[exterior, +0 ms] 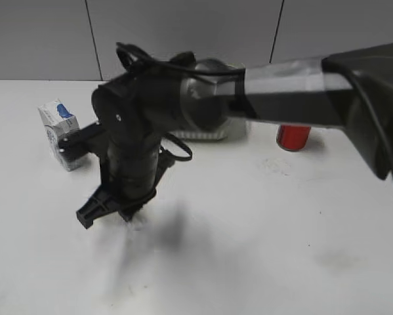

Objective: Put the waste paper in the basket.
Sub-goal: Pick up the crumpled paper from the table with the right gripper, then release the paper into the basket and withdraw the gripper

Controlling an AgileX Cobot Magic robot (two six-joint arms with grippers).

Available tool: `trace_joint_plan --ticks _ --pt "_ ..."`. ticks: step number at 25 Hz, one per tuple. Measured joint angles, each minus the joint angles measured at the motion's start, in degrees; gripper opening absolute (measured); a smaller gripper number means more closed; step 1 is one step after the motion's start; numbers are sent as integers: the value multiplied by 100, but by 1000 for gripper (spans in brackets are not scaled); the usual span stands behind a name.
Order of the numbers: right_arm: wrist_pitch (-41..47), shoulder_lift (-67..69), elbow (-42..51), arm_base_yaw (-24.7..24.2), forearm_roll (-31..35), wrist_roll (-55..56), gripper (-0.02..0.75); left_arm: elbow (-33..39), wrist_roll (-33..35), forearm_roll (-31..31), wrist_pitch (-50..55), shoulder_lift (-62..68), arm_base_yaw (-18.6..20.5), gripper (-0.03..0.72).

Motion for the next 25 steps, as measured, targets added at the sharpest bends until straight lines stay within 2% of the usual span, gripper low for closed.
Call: trace_joint_plan --ticks 2,4,7,12,15,20,23,25 --pt "175 -193 -330 -16 -117 -187 8 0 0 0 0 0 0 572" --pt "215 -471 -635 -75 -544 -278 6 0 0 0 0 0 0 572" --pt "-2 -727 -1110 -452 -1090 -287 6 0 0 0 0 0 0 572" --pt "-1578 -736 -1364 -1380 -1292 -120 6 0 0 0 0 0 0 572" --pt "-2485 -621 -1376 -1676 -1309 -76 5 0 0 0 0 0 0 572" --pt "-2915 -135 -1386 -1926 -1416 -53 13 0 0 0 0 0 0 572" --pt "-2721 216 -1386 -1989 -1441 -53 100 0 0 0 0 0 0 572" --pt "-2515 368 -1386 -1996 -1453 -53 233 0 0 0 0 0 0 572"
